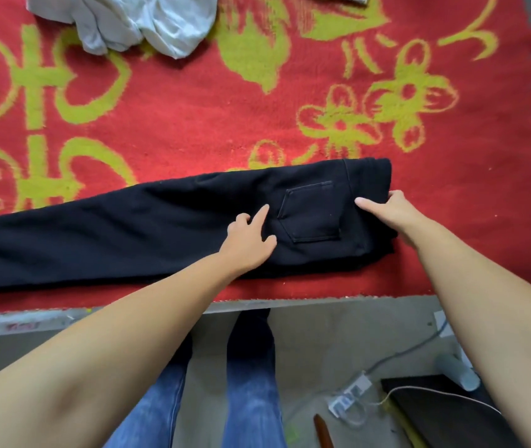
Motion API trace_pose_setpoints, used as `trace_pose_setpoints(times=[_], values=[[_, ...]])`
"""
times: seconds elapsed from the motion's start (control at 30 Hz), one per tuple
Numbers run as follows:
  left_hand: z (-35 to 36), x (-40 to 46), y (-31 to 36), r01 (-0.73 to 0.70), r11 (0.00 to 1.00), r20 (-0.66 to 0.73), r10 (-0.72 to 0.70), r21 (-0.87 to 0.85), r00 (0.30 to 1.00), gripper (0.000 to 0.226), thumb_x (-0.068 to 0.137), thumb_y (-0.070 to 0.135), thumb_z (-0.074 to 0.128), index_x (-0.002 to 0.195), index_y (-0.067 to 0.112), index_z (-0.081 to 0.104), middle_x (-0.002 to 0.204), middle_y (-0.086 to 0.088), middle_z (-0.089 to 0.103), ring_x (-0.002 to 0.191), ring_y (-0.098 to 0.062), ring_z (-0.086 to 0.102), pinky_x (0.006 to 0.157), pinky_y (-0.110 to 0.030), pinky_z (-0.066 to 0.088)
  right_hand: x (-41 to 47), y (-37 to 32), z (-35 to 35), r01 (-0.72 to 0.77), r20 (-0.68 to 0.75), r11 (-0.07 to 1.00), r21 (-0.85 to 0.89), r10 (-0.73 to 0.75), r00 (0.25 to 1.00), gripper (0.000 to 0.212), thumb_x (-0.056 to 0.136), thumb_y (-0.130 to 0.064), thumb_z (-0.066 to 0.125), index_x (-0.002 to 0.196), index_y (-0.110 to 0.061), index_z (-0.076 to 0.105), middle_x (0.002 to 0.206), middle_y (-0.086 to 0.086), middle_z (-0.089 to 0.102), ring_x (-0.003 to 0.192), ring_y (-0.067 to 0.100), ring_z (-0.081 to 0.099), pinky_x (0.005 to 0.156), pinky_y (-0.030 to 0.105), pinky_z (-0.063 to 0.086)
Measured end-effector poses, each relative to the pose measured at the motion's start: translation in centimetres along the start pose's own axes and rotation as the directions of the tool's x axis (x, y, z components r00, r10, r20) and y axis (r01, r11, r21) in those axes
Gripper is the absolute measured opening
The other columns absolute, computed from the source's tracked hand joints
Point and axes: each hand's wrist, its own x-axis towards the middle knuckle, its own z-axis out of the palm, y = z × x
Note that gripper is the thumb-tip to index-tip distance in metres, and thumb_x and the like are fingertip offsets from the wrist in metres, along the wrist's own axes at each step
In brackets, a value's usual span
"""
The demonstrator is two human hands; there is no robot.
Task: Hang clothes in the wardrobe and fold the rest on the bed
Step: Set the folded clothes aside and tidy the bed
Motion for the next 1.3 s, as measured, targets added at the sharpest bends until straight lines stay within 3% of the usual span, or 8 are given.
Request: trace_pose_setpoints(times=[0.2,0.37,0.5,0.67,0.8,0.9,1.07,1.3], values=[[-3.8,1.5,-2.3,0.141,0.886,-0.349,-0.315,-0.442,0.883,0.056,0.1,0.035,0.036,0.152,0.03,0.017,0.132,-0.008,0.043,0.121,-0.024,0.041,0.1,-0.031,0.033,-2.7,-1.7,-0.4,0.292,-0.048,0.956,0.001,-0.291,0.955,0.029,0.089,-0.02,0.065,0.117,-0.023,0.057,0.114,-0.001,0.065,0.096,0.011,0.062,0.079,0.024,0.047],[-7.1,2.7,-5.3,0.239,0.88,-0.138,-0.319,-0.411,0.938,0.056,0.101,0.044,0.029,0.151,0.038,0.006,0.153,-0.007,0.024,0.136,-0.028,0.027,0.11,-0.043,0.024,-8.0,-5.8,1.6,0.472,-0.017,0.873,-0.123,-0.478,0.878,0.03,0.088,-0.026,0.062,0.115,-0.035,0.055,0.105,-0.021,0.062,0.103,0.009,0.058,0.081,0.023,0.04],[-9.0,0.0,-6.5,0.149,0.519,0.042,-0.211,-0.841,0.976,0.064,0.099,0.052,0.034,0.151,0.038,-0.001,0.147,-0.006,0.04,0.117,-0.021,0.053,0.088,-0.04,0.05,-12.5,-10.2,7.8,0.554,0.122,0.79,-0.264,-0.543,0.831,0.067,0.085,-0.028,0.059,0.145,-0.039,0.032,0.119,-0.012,0.06,0.109,0.012,0.056,0.085,0.022,0.038],[-9.5,-4.0,-7.4,0.184,0.197,0.197,0.049,-0.963,0.979,0.064,0.083,0.073,0.043,0.128,0.029,0.055,0.116,-0.001,0.067,0.101,-0.017,0.066,0.072,-0.033,0.056,-16.8,-12.4,21.0,0.619,0.228,0.647,-0.446,-0.586,0.777,0.082,0.087,-0.028,0.056,0.154,-0.022,0.009,0.114,0.007,0.06,0.103,0.029,0.059,0.076,0.036,0.046],[-10.2,-4.7,-11.2,0.107,0.44,0.011,-0.216,-0.892,0.976,0.015,0.095,0.029,0.056,0.105,0.019,0.055,0.085,-0.003,0.062,0.079,-0.02,0.059,0.065,-0.027,0.049,-17.3,-11.9,27.1,0.597,0.5,0.637,-0.488,-0.357,0.789,0.056,0.093,-0.031,0.052,0.143,-0.013,0.035,0.119,0.011,0.054,0.109,0.03,0.056,0.088,0.042,0.048],[-10.1,-3.9,-14.0,0.187,0.689,-0.194,-0.436,-0.7,0.879,0.051,0.094,0.007,0.043,0.143,0.02,0.036,0.126,-0.007,0.055,0.109,-0.024,0.055,0.089,-0.037,0.045,-16.2,-10.4,26.1,0.574,0.41,0.682,-0.452,-0.413,0.813,0.039,0.095,-0.025,0.048,0.131,-0.014,0.056,0.129,0.008,0.056,0.118,0.024,0.054,0.099,0.035,0.043],[-6.7,-5.1,-11.7,-0.074,0.984,-0.519,0.148,0.159,0.842,0.065,0.096,0.022,0.044,0.153,0.018,0.012,0.159,-0.011,0.009,0.147,-0.025,0.008,0.115,-0.051,0.015,-12.2,-6.9,19.1,0.378,-0.138,0.857,-0.351,-0.447,0.884,0.039,0.094,-0.015,0.048,0.133,-0.012,0.051,0.129,0.009,0.052,0.119,0.022,0.051,0.094,0.023,0.034],[-5.7,-1.5,-10.0,0.053,0.888,-0.011,-0.065,-0.456,0.998,0.062,0.1,0.049,0.024,0.153,0.027,-0.001,0.16,0.007,-0.011,0.147,-0.013,-0.008,0.117,-0.048,-0.001,-6.8,-6.9,18.1,0.109,0.138,0.994,0.025,-0.112,0.984,0.042,0.092,-0.031,0.061,0.13,-0.019,0.05,0.128,0.002,0.06,0.11,0.017,0.06,0.079,0.03,0.051]])
